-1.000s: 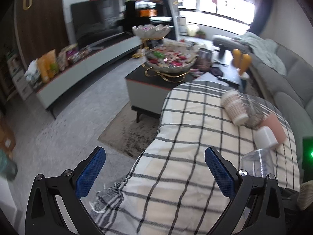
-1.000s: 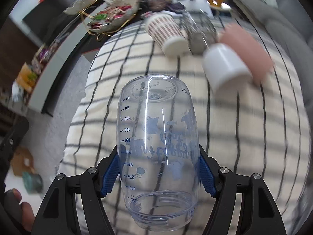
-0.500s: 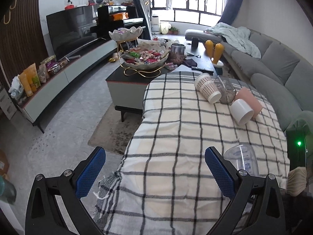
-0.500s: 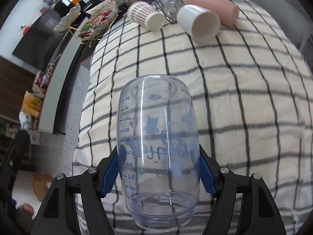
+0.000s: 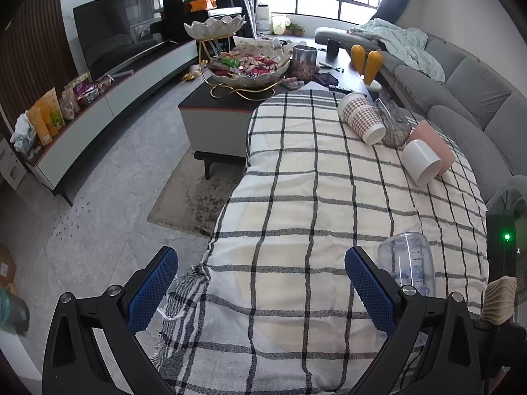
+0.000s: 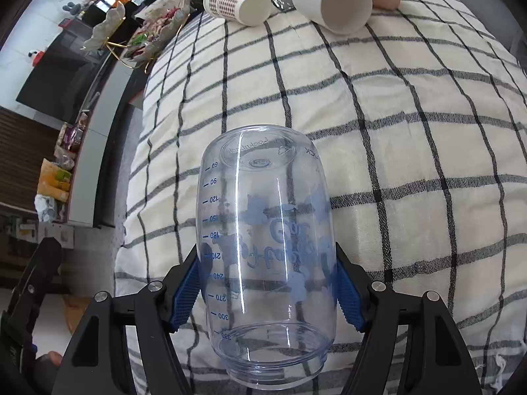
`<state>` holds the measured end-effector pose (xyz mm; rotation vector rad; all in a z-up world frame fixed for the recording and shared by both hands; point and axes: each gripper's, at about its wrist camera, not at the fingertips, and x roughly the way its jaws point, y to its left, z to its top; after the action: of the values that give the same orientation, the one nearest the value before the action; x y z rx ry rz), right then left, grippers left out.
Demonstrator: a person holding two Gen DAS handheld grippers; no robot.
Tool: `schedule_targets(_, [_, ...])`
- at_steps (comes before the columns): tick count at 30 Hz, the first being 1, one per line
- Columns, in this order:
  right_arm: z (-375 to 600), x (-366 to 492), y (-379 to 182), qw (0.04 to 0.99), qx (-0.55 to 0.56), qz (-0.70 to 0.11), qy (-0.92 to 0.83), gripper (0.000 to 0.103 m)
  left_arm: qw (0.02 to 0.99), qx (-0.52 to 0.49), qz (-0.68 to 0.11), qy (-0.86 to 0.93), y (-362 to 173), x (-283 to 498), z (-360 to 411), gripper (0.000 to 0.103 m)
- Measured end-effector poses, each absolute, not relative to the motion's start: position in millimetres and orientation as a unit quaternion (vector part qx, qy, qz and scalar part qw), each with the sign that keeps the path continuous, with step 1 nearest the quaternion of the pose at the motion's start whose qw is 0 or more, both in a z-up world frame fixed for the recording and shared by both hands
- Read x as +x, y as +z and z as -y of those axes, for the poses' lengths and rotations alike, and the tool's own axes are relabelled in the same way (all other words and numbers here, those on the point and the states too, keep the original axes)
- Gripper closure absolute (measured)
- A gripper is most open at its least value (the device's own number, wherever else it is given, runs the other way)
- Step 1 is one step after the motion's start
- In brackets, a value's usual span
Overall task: Flip cup upside down
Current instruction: 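Lift the clear cup with the right gripper and carry it toward the left gripper, then close the left gripper on the clear cup while the right gripper releases it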
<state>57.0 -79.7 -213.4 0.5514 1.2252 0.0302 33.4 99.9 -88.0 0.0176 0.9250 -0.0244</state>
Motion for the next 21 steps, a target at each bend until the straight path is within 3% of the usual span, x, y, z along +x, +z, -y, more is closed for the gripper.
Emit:
schedule_targets(2, [79.5, 57.8, -214.3, 0.781, 0.254, -0.570, 0.016, 0.031, 0.894, 0.012, -0.448, -0.013, -88.2, 34.0, -98.8, 0.000])
schedule_targets(7, [82.8, 54.7, -203.9, 0.786, 0.252, -0.565, 0.020, 0.019, 0.894, 0.009, -0.448, -0.014, -81.8, 33.5, -98.6, 0.000])
schedule_targets(21, [161.9, 14.7, -112.7, 0.851, 0.209, -0.477, -0.068, 0.018, 0.863, 0.006, -0.502, -0.049, -75.0, 37.8, -36.3, 0.000])
